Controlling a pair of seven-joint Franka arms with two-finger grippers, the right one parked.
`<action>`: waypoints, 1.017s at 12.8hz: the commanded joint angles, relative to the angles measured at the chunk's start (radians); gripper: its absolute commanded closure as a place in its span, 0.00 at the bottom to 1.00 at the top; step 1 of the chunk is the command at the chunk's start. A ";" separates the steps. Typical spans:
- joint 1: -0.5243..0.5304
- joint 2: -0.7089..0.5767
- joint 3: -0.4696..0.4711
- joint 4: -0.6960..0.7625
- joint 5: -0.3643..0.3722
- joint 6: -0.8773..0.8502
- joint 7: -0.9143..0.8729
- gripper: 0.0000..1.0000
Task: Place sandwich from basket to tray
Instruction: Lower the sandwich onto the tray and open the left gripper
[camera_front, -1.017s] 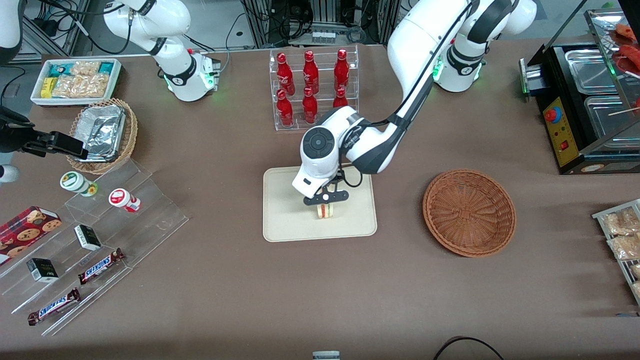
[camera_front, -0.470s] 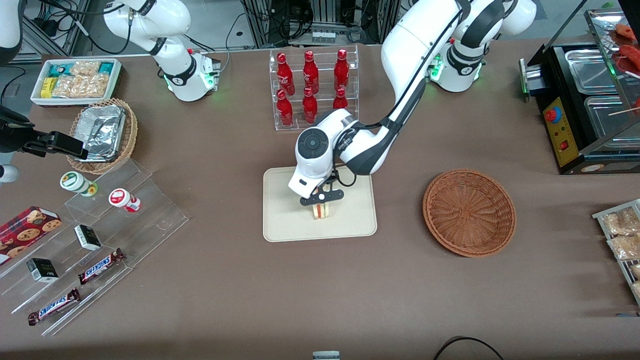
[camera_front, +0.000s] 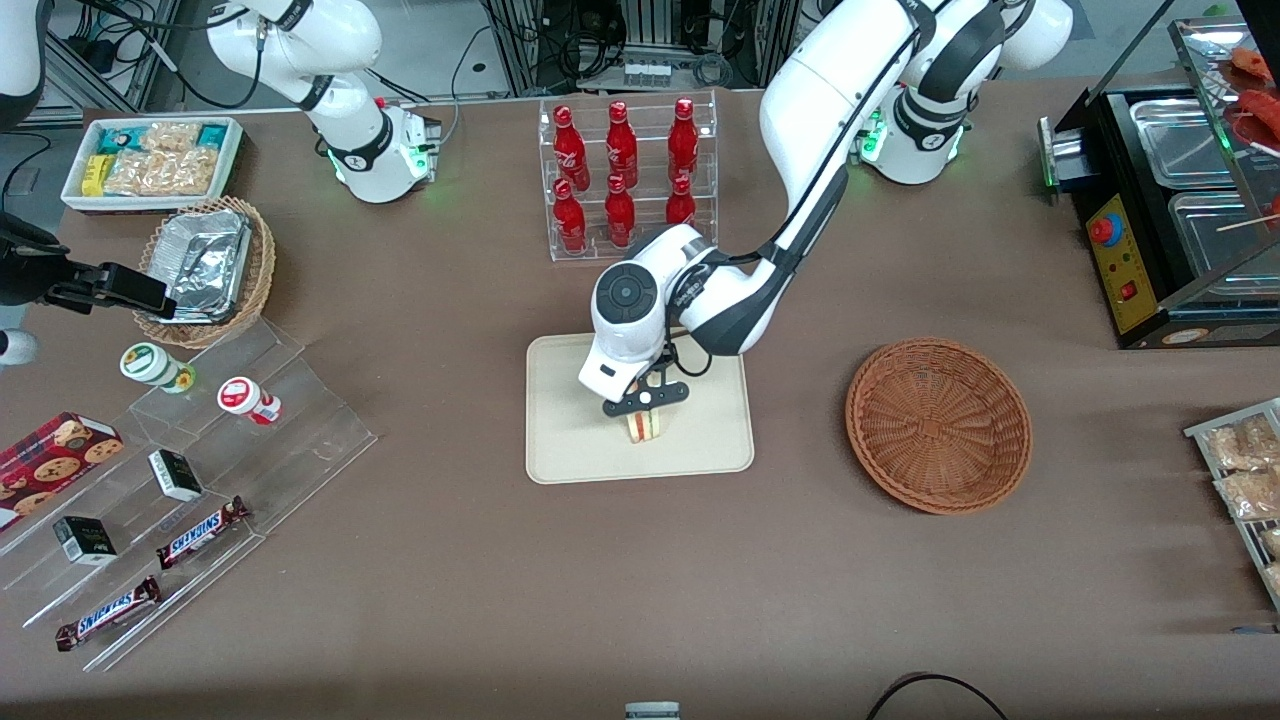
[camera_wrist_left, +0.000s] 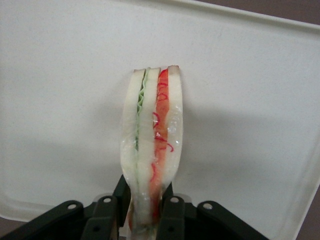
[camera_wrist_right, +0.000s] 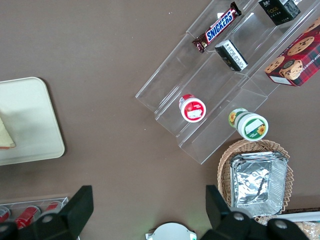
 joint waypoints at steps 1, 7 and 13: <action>-0.015 0.017 0.013 0.039 0.013 -0.005 -0.016 0.00; -0.006 -0.032 0.012 0.120 0.001 -0.168 -0.014 0.00; 0.018 -0.148 0.018 0.171 -0.001 -0.363 0.070 0.00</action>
